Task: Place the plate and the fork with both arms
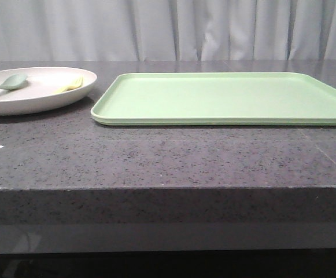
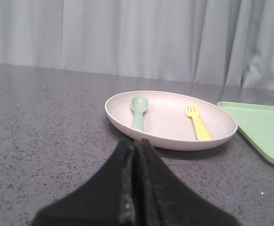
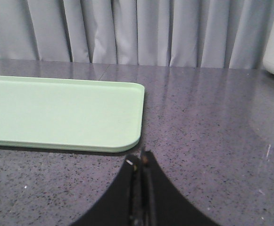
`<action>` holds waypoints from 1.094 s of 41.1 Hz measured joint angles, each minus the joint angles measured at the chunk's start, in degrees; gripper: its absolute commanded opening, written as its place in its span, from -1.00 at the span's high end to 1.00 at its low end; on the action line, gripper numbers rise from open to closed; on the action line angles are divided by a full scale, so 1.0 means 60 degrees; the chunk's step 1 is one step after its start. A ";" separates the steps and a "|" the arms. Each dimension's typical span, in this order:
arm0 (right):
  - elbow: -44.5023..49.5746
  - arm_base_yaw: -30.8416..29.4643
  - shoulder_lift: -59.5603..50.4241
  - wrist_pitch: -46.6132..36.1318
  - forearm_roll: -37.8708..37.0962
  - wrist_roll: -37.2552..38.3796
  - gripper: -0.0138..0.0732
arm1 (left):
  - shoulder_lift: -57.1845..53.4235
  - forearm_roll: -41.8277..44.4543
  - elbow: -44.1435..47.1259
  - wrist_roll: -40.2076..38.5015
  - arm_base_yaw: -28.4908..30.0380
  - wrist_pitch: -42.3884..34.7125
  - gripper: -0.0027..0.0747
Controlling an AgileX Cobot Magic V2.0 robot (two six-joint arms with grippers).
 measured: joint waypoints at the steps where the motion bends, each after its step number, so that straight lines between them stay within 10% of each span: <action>1: 0.0000 0.0000 0.0000 0.0000 0.0000 0.0000 0.84 | 0.0000 0.0000 0.0000 0.0000 0.0000 0.0000 0.98; 20: -0.0368 0.0000 0.0000 0.0134 0.0000 0.0000 0.84 | 0.0000 0.0000 -0.0427 0.0000 0.0000 -0.0158 0.98; 45: -0.5887 0.0000 0.2626 0.4169 0.0000 0.0000 0.84 | 0.2530 0.0000 -0.6096 0.0000 0.0000 0.5297 0.98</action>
